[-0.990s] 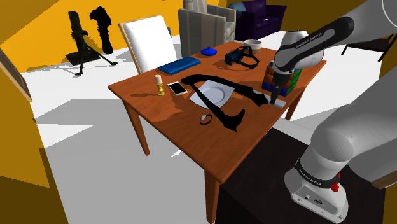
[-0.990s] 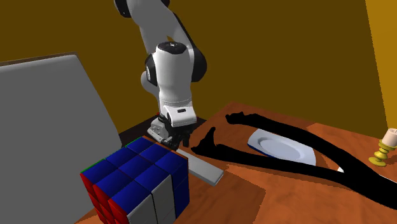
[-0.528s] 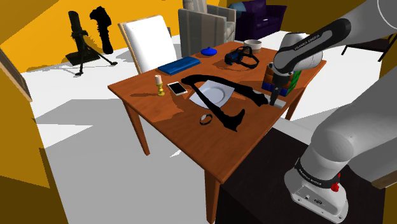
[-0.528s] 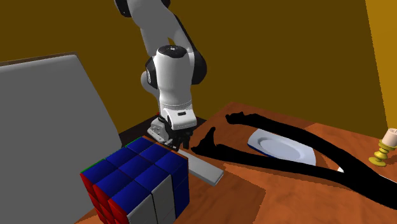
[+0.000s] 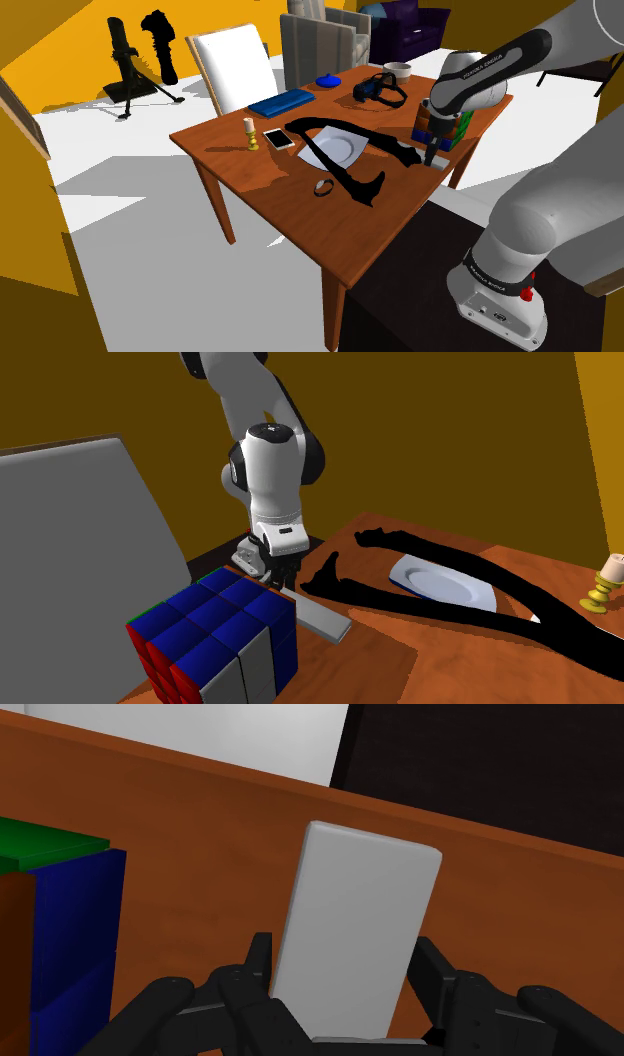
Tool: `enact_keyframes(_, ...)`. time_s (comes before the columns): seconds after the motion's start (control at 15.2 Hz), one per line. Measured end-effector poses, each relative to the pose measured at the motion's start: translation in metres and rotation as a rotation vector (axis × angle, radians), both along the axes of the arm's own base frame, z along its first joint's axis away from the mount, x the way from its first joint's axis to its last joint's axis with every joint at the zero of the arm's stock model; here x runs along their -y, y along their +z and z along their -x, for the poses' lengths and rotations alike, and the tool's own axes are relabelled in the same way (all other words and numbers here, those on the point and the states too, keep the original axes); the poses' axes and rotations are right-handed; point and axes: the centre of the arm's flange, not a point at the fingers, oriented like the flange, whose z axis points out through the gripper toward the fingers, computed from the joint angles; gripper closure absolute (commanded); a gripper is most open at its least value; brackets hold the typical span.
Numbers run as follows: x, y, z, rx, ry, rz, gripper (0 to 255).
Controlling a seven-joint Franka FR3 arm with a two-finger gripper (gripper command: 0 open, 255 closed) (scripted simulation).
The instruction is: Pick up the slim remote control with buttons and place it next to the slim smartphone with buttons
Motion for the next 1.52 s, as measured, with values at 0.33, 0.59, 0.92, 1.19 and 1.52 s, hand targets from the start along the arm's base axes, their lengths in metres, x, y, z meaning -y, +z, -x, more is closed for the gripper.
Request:
enact_keyframes(0.33, 0.000, 0.007, 0.000, 0.000, 0.000, 0.000, 255)
enact_keyframes(0.59, 0.000, 0.025, 0.000, 0.000, 0.000, 0.000, 255)
enact_keyframes(0.92, 0.000, 0.053, -0.001, 0.000, 0.000, 0.000, 255)
enact_keyframes(1.19, 0.000, 0.073, 0.000, 0.000, 0.001, 0.000, 255)
enact_keyframes(1.52, -0.010, 0.087, -0.026, -0.001, 0.001, 0.000, 255)
